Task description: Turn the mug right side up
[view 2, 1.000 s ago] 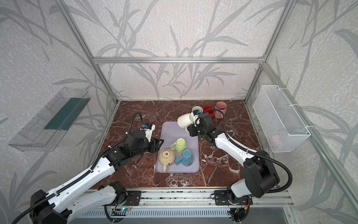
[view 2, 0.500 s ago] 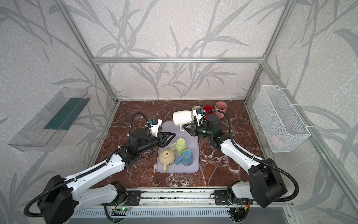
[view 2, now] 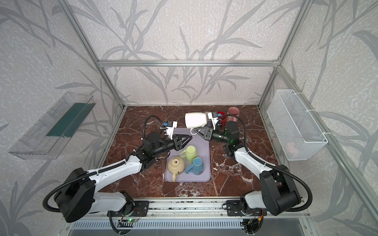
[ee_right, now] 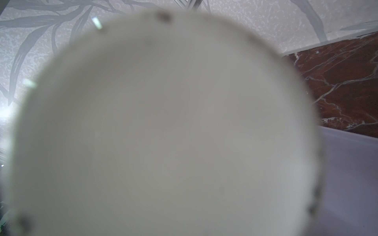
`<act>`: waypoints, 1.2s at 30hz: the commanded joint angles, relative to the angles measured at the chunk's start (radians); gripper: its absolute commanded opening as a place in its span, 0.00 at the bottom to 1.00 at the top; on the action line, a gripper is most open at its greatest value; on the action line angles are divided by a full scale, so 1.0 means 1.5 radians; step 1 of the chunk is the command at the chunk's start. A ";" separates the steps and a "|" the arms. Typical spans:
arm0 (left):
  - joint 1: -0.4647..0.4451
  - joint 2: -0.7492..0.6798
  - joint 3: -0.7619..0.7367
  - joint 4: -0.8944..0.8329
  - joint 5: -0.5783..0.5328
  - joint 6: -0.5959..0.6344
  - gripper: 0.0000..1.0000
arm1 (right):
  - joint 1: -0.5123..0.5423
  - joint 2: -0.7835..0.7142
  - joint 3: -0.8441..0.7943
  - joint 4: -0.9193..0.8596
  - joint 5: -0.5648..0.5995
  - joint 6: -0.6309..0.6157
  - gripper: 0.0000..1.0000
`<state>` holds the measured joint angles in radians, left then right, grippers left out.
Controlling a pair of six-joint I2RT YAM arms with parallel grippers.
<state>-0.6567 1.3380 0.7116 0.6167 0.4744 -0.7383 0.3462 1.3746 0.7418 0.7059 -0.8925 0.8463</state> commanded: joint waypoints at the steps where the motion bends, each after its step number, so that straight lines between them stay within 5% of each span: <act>1: 0.005 0.015 0.037 0.055 0.030 -0.014 0.44 | -0.005 -0.005 0.002 0.095 -0.024 0.013 0.00; 24: 0.026 0.092 0.080 0.138 0.073 -0.062 0.16 | -0.007 0.030 -0.008 0.193 -0.046 0.068 0.00; 27: 0.026 0.092 0.079 0.146 0.078 -0.067 0.00 | -0.007 0.035 -0.008 0.197 -0.048 0.070 0.00; 36: 0.026 0.068 0.051 0.148 0.063 -0.057 0.00 | -0.008 0.026 -0.005 0.169 -0.047 0.048 0.05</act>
<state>-0.6201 1.4723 0.7963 0.7837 0.5720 -0.8299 0.3336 1.4338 0.7223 0.8928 -0.9360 0.9485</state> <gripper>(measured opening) 0.094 0.147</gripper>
